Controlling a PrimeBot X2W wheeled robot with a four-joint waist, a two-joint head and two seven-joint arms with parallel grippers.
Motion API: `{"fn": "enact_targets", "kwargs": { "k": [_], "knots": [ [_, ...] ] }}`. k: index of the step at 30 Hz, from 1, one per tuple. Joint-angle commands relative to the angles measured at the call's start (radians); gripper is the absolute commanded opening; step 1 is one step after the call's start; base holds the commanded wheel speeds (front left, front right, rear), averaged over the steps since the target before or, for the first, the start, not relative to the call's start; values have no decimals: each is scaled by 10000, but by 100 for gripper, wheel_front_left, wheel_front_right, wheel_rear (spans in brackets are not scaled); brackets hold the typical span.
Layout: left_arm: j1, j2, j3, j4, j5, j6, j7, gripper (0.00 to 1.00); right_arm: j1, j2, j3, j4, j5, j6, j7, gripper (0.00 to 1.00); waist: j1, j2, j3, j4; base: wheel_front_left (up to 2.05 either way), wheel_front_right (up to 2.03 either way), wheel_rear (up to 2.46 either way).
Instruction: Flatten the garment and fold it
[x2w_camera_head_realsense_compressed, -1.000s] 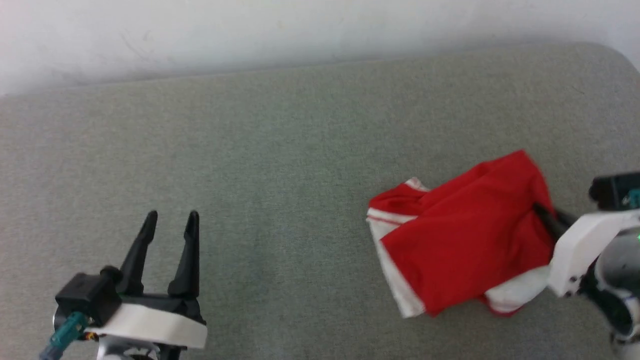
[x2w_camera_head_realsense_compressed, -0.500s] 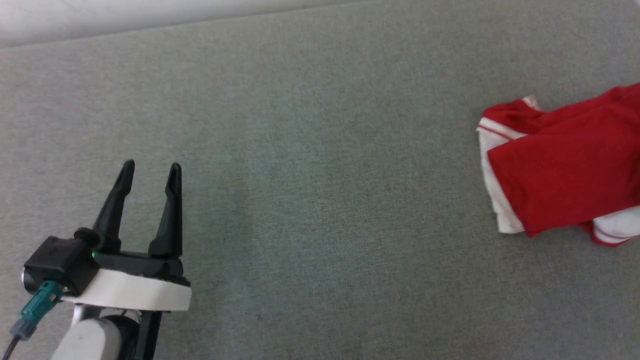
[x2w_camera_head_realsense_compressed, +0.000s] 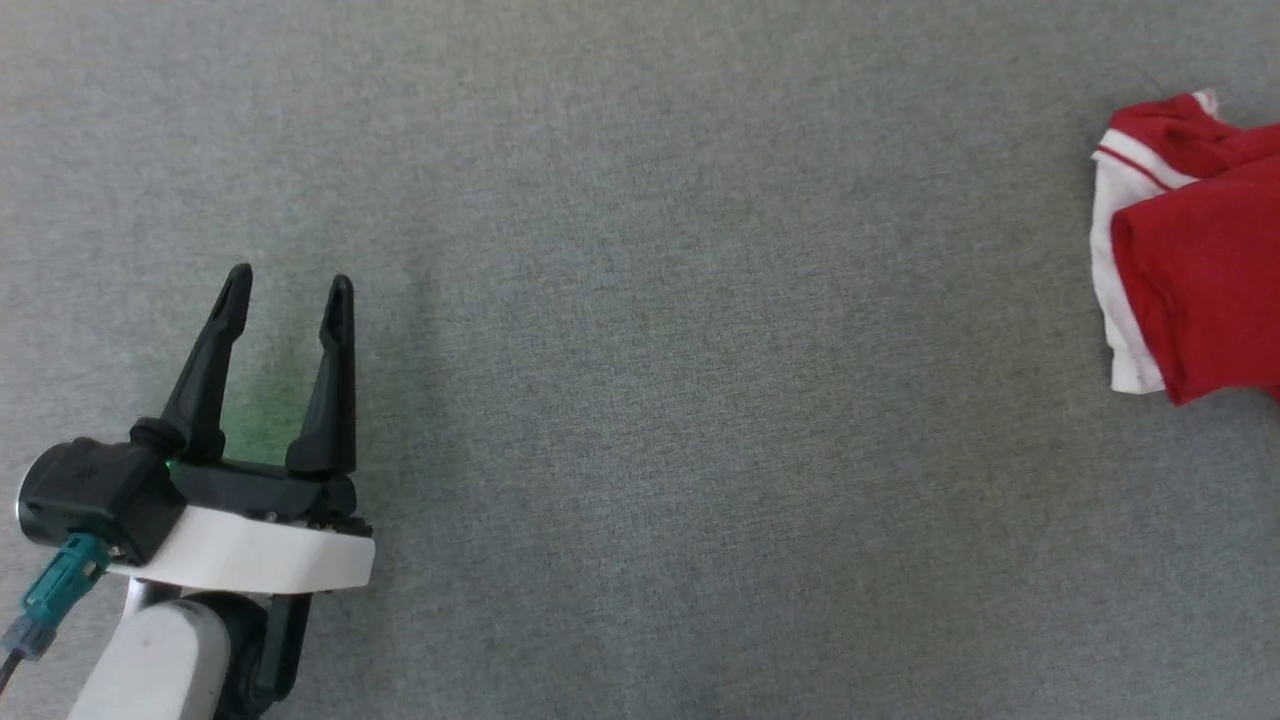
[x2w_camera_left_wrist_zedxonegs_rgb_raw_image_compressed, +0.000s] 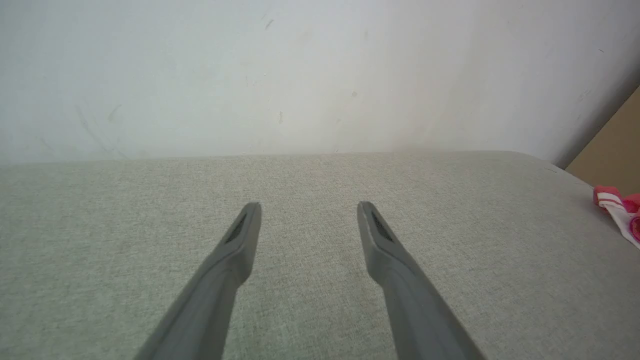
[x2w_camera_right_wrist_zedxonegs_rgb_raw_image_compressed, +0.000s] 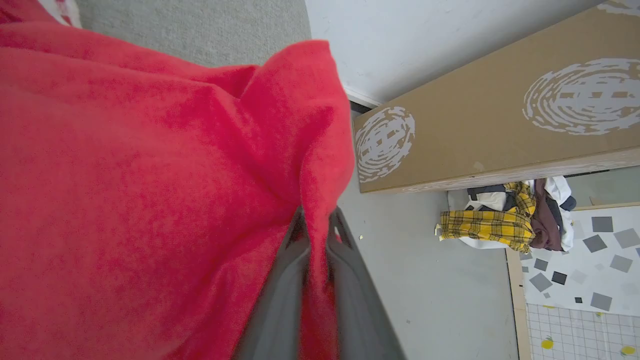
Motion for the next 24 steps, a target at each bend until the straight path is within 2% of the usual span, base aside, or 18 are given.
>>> {"fn": "enact_targets", "kwargs": {
  "k": [1, 5, 6, 7, 18, 22, 24],
  "knots": [
    [-215, 28, 12, -32, 48, 26, -9, 100, -129, 89, -87, 58, -121, -21, -95, 0, -2, 0, 203, -56, 0, 0, 0],
    [-320, 0, -44, -13, 76, 25, -63, 100, -115, 385, -314, 94, -339, -21, -193, 0, -2, 0, 277, -56, 0, 0, 0],
    [-350, -8, -58, -4, 84, 20, -82, 100, -124, 443, -364, 93, -385, -21, -211, 32, -2, 0, 286, -52, 0, 0, 0],
    [-380, -8, -73, 8, 103, 16, -103, 100, -140, 498, -414, 92, -432, -21, -237, 100, -2, 0, 287, -48, 0, 0, 0],
    [-310, -269, -67, 271, 292, -29, -617, 100, -177, 816, -576, -56, -394, -21, -750, 100, -2, 0, -502, 64, 0, 0, 0],
    [-166, -491, -42, 391, 214, -11, -684, 100, 81, 1111, -725, -375, -162, -21, -1171, 100, -2, 0, -891, 184, 0, 0, 0],
    [-19, -697, 12, 498, 110, 68, -710, 100, 446, 1472, -779, -706, 14, -21, -1553, 100, -2, 0, -1194, 280, 0, 0, 0]
  ]
}}
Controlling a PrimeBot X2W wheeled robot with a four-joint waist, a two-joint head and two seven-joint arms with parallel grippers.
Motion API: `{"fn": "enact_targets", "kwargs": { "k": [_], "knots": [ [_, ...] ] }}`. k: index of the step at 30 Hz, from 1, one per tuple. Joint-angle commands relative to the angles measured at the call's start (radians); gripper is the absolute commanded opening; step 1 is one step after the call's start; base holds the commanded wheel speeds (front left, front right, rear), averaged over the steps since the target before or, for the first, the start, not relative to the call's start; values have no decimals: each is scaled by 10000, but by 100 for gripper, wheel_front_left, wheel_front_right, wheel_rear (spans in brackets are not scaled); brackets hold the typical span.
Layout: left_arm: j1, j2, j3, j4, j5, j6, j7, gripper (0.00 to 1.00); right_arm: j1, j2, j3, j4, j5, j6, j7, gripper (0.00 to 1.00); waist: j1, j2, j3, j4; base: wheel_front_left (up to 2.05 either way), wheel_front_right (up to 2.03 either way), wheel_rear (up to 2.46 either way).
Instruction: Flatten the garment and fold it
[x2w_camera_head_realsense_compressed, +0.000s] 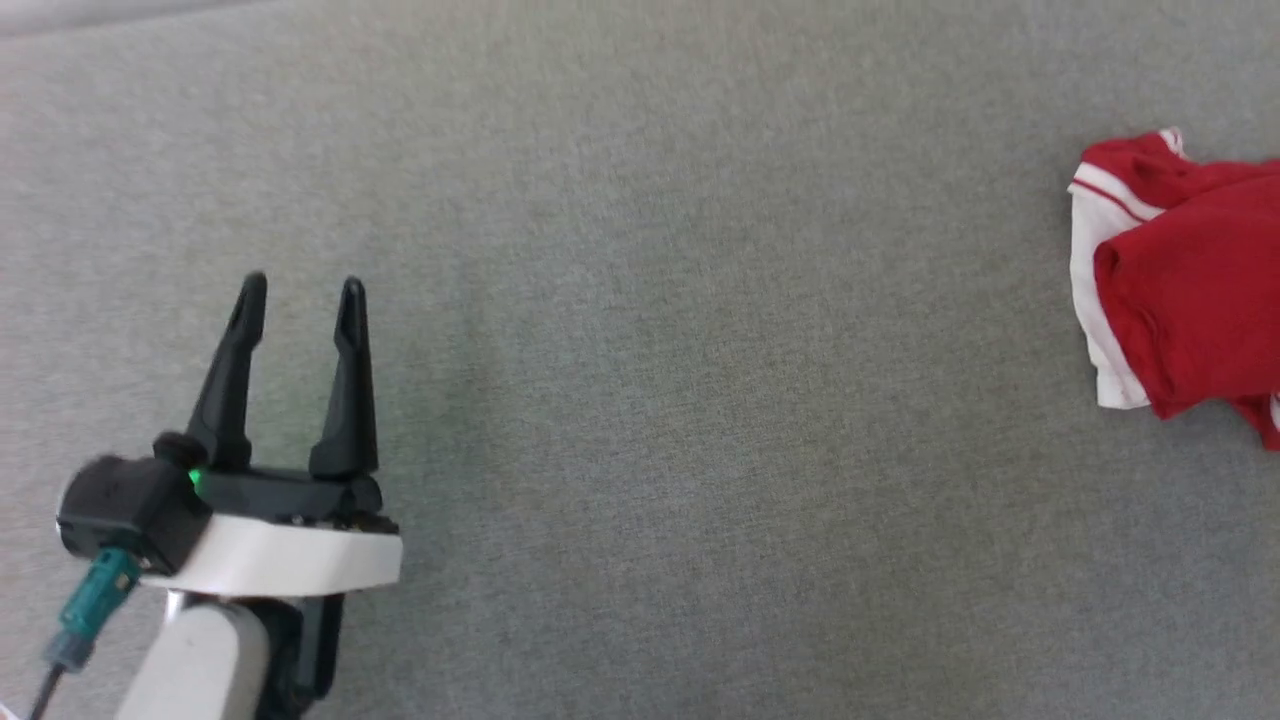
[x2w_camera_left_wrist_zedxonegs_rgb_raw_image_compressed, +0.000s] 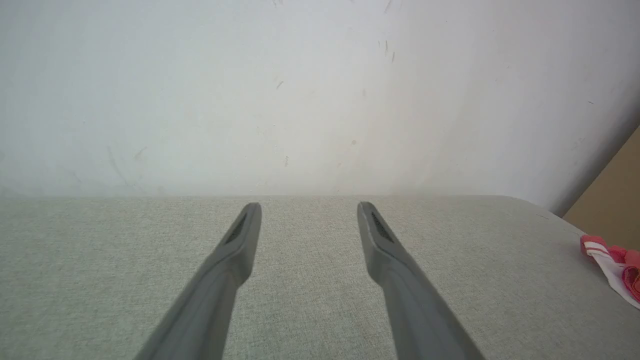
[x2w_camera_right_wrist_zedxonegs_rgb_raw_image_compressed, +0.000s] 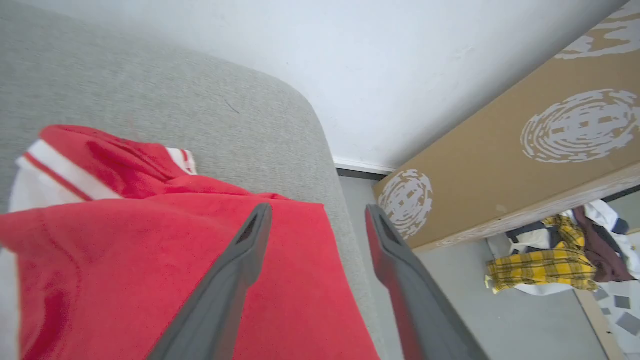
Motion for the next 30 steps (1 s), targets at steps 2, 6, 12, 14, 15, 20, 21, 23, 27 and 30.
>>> {"fn": "enact_targets", "kwargs": {
  "k": [2, 6, 12, 14, 15, 20, 21, 23, 27, 30],
  "knots": [
    [214, -130, 67, 53, -2, 99, -89, 100, 505, 445, -33, -308, 145, -19, -355, 100, 1, -1, -657, 255, 0, 0, 0],
    [623, -271, -4, 253, 199, 76, -115, 100, 1631, 1646, -5, -1174, 399, -19, -1321, 100, 1, -1, -1335, 460, 0, 0, 0],
    [1164, -519, 37, 524, 588, 214, -127, 100, 2738, 3005, 222, -1844, 497, -19, -2926, 100, 1, -1, -2280, 681, 0, 0, 0],
    [1350, -584, 26, 580, 713, 201, -128, 100, 2964, 3210, 404, -1984, 507, -19, -3214, 100, 1, -1, -2586, 748, 0, 0, 0],
    [1433, -629, 45, 590, 764, 209, -129, 100, 3048, 3277, 505, -2033, 540, -19, -3327, 100, 1, -1, -2734, 777, 0, 0, 0],
    [1808, -812, 121, 616, 1009, 246, -130, 100, 3349, 3422, 1012, -2328, 582, -19, -3614, 100, 1, -1, -3334, 931, 0, 0, 0],
    [1868, -872, 152, 583, 1043, 271, -130, 100, 3407, 3443, 1106, -2415, 566, -19, -3620, 100, 1, -1, -3425, 966, 0, 0, 0],
    [2002, -984, 222, 536, 1084, 307, -130, 100, 3518, 3489, 1242, -2611, 554, -19, -3635, 100, 1, -1, -3588, 1030, 0, 0, 0],
    [2242, -1188, 410, 476, 1171, 354, -131, 100, 3785, 3562, 1333, -2733, 598, -19, -3637, 100, 1, -1, -3837, 1165, 0, 0, 0],
    [2412, -1260, 511, 530, 1318, 342, -131, 100, 3984, 3590, 1269, -2517, 679, -19, -3674, 100, 1, -1, -3936, 1254, 0, 0, 0]
  ]
}}
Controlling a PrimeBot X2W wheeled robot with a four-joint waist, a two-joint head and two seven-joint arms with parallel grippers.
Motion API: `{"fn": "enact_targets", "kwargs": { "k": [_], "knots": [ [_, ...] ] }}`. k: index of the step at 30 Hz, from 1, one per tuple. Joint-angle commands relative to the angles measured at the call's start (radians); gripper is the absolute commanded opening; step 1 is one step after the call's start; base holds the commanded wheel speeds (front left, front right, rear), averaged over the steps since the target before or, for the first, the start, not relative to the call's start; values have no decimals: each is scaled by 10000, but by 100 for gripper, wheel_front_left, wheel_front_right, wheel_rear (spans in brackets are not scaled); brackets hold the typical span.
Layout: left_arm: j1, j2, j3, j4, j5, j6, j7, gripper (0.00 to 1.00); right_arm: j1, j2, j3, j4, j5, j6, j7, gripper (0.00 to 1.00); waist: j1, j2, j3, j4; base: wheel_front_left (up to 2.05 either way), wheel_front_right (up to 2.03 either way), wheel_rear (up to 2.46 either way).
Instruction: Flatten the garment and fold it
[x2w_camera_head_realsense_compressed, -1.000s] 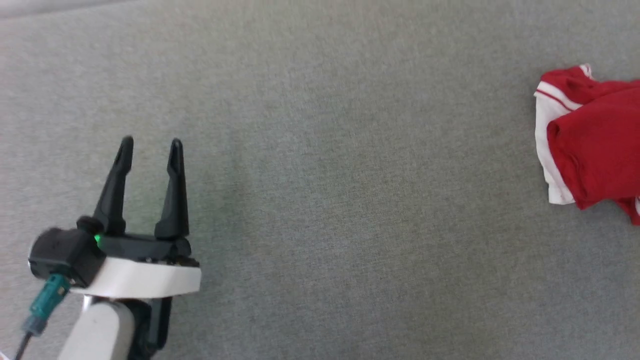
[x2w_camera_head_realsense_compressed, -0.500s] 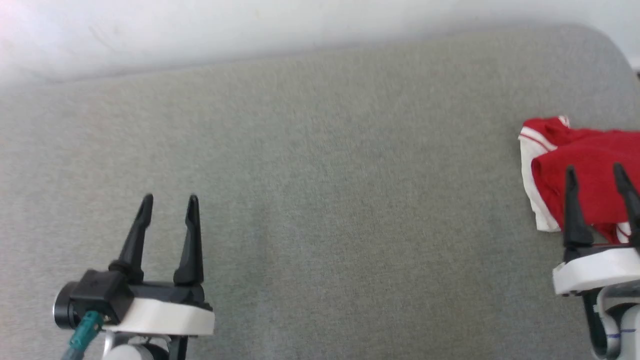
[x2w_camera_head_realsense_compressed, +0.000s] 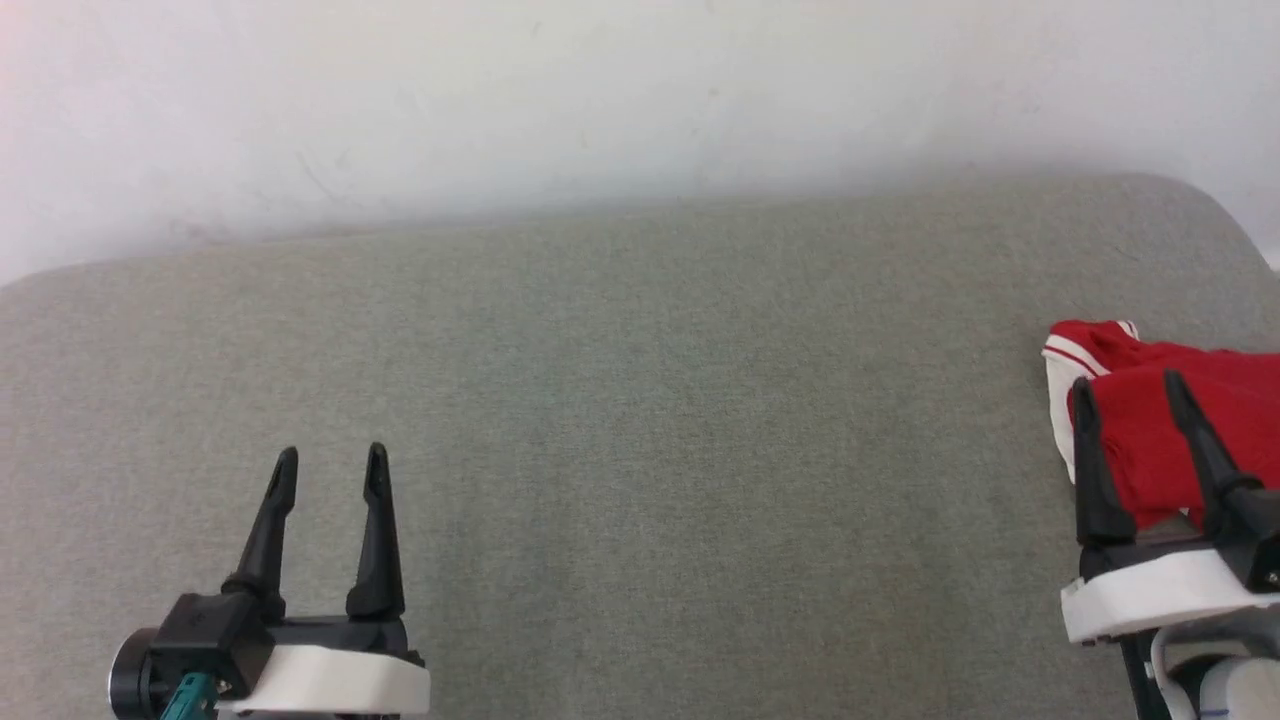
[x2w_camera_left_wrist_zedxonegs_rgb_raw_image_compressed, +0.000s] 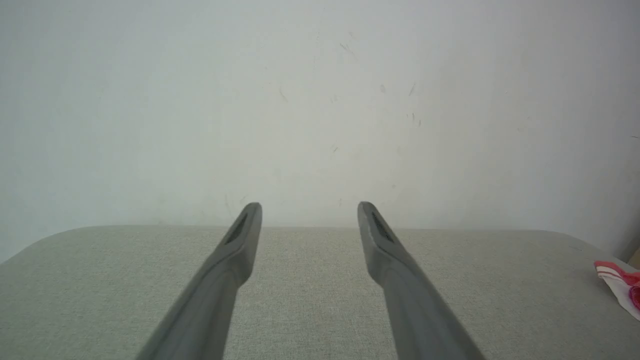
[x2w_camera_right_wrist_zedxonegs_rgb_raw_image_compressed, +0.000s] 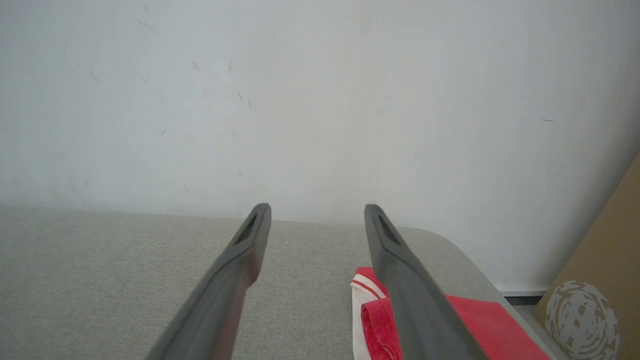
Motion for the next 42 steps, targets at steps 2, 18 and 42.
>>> {"fn": "enact_targets", "kwargs": {
  "k": [2, 18, 42],
  "knots": [
    [190, -75, 109, 95, 77, 10, -46, 100, 223, 47, -40, 202, 166, -19, -56, 100, 2, -1, -168, 206, 0, 0, 0],
    [195, -762, 500, 1182, 400, -795, -47, 100, 374, 53, -5, 1657, 541, -19, -421, 100, 2, -1, -209, 306, 0, 0, 0],
    [45, -967, 752, 1298, 694, -972, 330, 0, 328, 22, 187, 1579, 467, -2, -118, 0, 2, -1, -270, 314, 0, 0, 0]
  ]
}}
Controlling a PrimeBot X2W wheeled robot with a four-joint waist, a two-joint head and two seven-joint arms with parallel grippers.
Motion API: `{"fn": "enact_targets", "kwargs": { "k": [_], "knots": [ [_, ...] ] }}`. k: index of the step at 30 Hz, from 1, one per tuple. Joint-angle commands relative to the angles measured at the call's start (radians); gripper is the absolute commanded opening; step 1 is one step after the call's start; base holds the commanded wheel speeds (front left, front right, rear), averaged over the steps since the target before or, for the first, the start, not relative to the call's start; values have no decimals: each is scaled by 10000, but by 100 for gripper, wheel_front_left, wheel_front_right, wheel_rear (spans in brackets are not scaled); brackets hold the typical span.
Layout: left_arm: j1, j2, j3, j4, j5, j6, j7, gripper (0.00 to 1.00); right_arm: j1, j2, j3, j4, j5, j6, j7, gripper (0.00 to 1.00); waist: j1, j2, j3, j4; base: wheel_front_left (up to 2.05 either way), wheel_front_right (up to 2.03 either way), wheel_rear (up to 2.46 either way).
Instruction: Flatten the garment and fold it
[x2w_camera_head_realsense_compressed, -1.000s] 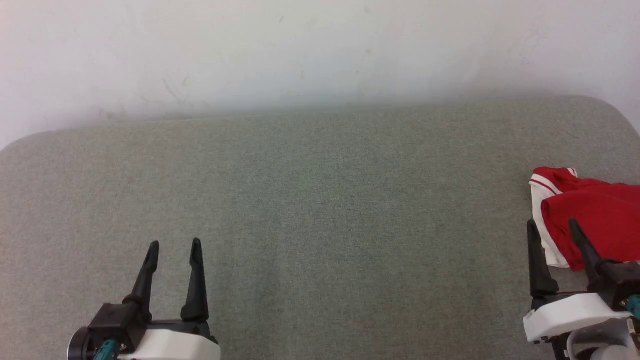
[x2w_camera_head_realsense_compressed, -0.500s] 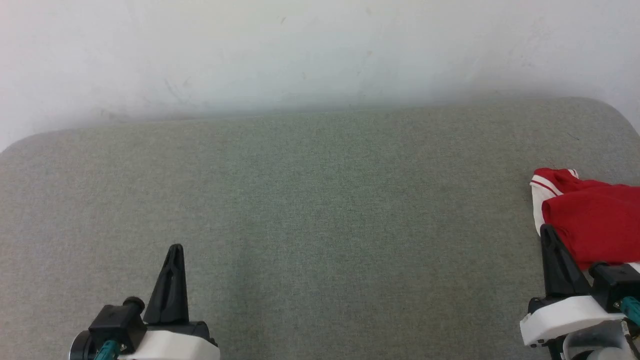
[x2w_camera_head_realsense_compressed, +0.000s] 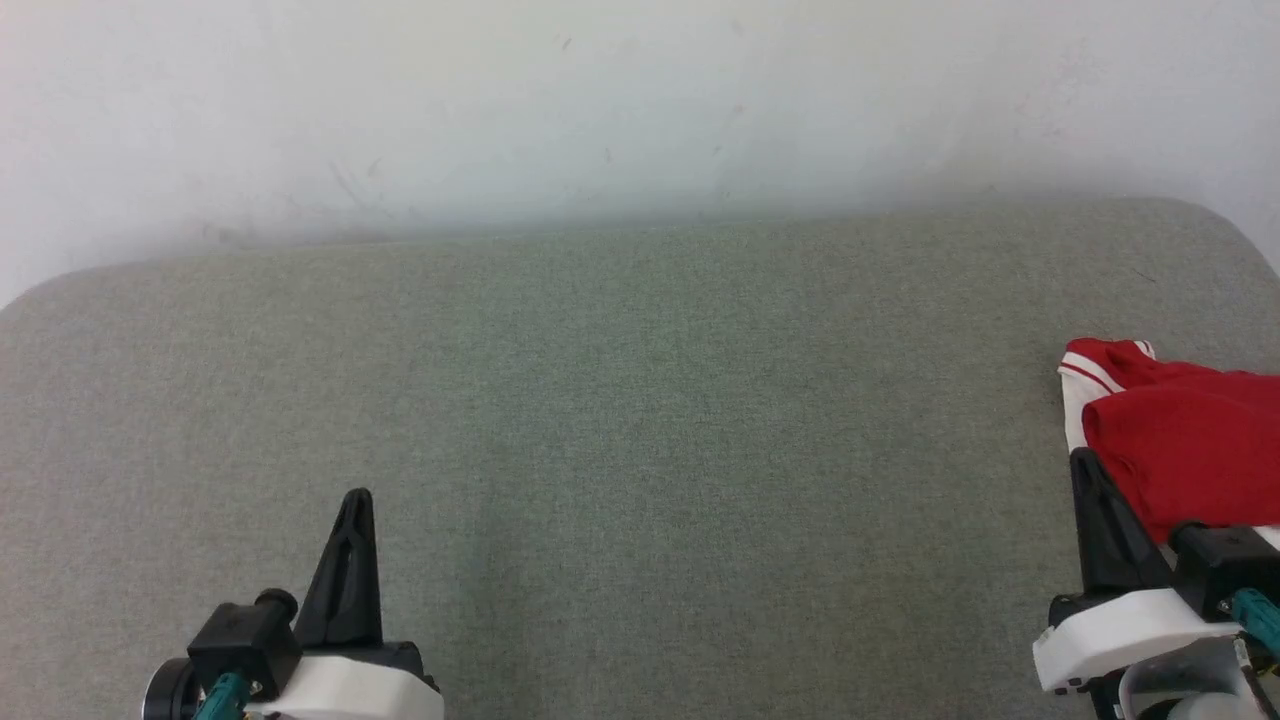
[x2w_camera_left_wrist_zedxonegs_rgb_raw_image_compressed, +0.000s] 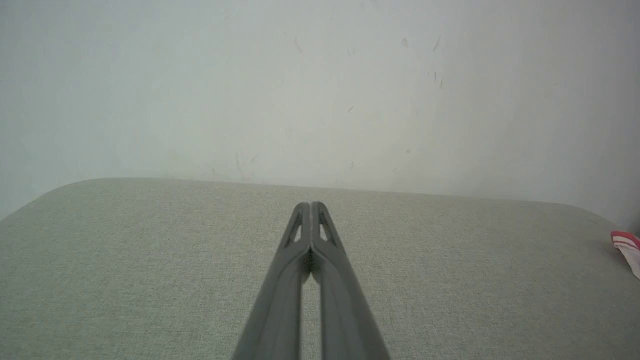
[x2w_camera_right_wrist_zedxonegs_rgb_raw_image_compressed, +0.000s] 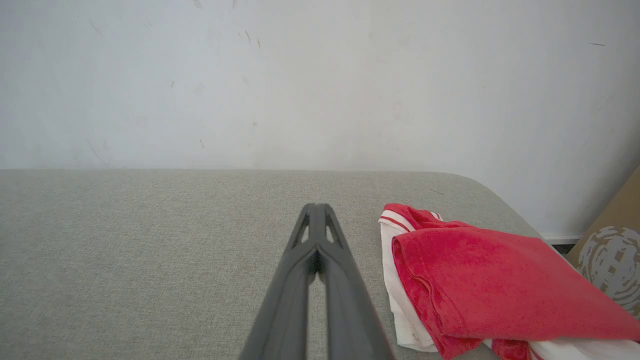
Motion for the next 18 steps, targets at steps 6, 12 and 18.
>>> {"fn": "enact_targets", "kwargs": {
  "k": [6, 12, 18],
  "knots": [
    [-156, -78, 99, 40, 239, -90, 159, 0, -36, 6, 102, -109, -66, -3, 128, 0, 0, -1, -23, -1, 0, 0, 0],
    [-206, -123, 134, 52, 366, -115, 282, 0, -46, 8, 168, -160, -88, -4, 217, 0, 0, -1, -45, -2, 0, 0, 0],
    [-257, -168, 168, 64, 492, -140, 405, 0, -56, 10, 235, -211, -110, -5, 306, 0, 0, -1, -66, -3, 0, 0, 0]
  ]
}}
